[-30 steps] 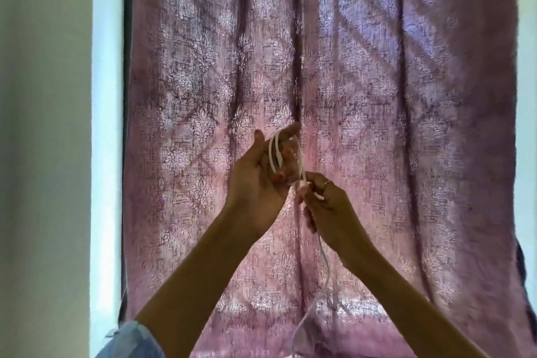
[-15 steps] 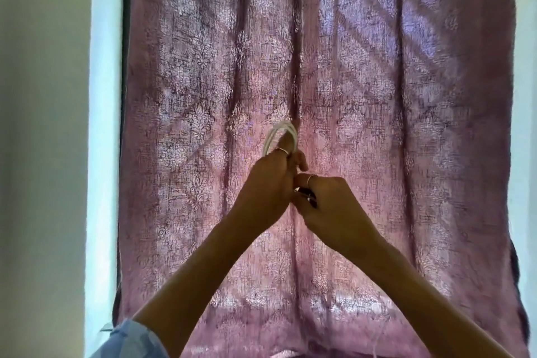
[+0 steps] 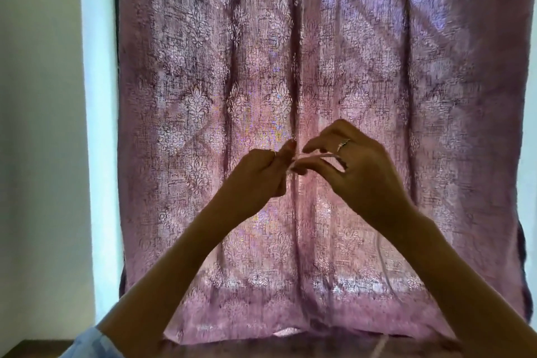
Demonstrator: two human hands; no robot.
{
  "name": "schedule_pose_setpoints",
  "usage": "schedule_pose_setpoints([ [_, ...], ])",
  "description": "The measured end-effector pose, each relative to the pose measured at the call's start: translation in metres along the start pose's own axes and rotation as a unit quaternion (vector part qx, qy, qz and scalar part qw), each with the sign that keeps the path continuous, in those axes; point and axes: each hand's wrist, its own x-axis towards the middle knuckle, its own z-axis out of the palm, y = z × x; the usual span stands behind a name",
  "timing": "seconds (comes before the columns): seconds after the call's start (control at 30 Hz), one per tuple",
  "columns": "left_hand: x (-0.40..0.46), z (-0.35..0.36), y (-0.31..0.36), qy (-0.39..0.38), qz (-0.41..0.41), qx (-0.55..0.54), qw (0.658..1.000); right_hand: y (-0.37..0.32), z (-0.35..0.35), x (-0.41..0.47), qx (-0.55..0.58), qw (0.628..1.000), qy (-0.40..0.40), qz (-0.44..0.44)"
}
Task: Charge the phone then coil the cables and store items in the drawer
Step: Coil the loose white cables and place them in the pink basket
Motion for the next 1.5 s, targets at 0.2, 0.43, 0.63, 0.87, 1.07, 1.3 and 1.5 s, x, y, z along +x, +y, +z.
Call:
schedule_pose_setpoints([
  [0.2, -0.01, 0.001, 0.009, -0.122, -0.066, -0.32, 0.937, 0.005, 0.0, -0.005, 0.134, 0.988, 0.044, 0.061],
  [0.43, -0.01, 0.022, 0.006, -0.172, -0.061, -0.553, 0.813, -0.006, 0.018, -0.022, 0.437, 0.858, 0.03, 0.269],
  [0.63, -0.002, 0.035, 0.013, -0.076, -0.016, -0.635, 0.769, -0.008, 0.036, -0.053, 0.464, 0.805, -0.052, 0.367],
  [0.87, 0.007, 0.038, 0.001, 0.1, 0.063, -0.47, 0.875, -0.014, 0.042, -0.081, 0.377, 0.815, -0.229, 0.375],
  [1.07, 0.005, 0.041, -0.033, 0.108, 0.127, -0.003, 0.986, -0.01, 0.019, -0.069, 0.205, 0.905, -0.232, 0.292],
  [1.3, -0.003, 0.042, -0.052, -0.006, 0.043, 0.017, 0.999, -0.004, -0.004, -0.048, 0.127, 0.937, -0.2, 0.257],
  [1.5, -0.017, 0.046, -0.036, -0.068, 0.038, -0.112, 0.991, 0.003, -0.03, -0.027, 0.093, 0.955, -0.192, 0.205],
])
